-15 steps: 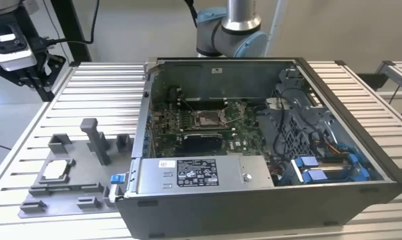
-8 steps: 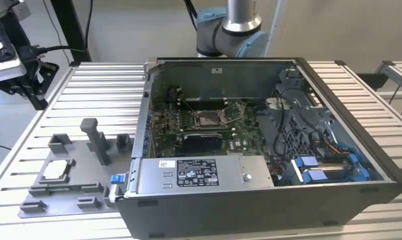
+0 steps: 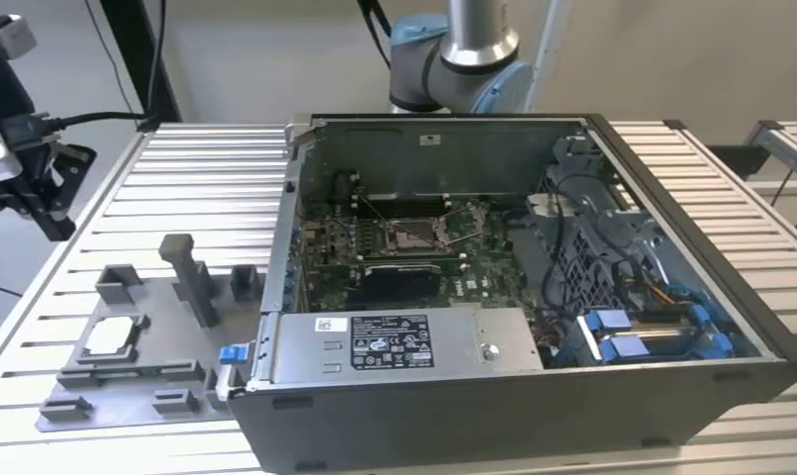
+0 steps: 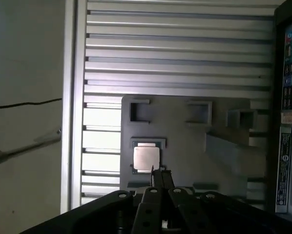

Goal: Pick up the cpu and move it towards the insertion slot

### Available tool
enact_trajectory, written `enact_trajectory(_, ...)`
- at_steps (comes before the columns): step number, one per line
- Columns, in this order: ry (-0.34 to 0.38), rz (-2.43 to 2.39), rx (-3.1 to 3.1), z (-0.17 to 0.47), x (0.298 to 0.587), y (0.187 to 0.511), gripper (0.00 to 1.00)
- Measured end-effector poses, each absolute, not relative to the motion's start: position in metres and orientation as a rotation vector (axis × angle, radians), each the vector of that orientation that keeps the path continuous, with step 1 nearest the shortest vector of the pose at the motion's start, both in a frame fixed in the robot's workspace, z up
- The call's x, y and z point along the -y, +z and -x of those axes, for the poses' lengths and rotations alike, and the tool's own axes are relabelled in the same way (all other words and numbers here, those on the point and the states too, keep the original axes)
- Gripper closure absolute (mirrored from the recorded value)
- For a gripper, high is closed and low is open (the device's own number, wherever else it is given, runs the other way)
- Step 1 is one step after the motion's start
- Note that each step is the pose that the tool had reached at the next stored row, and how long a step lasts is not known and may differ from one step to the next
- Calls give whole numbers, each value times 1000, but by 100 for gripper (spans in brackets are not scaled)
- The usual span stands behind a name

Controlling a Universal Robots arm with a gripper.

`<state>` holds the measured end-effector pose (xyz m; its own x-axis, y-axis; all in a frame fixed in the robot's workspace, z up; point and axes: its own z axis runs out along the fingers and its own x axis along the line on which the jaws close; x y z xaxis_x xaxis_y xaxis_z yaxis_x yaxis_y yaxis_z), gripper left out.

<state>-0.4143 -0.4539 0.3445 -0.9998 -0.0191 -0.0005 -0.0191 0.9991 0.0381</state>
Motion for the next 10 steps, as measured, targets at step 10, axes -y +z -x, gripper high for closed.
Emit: enact_trajectory(10, 60, 31, -3141, 417, 455, 341, 100)
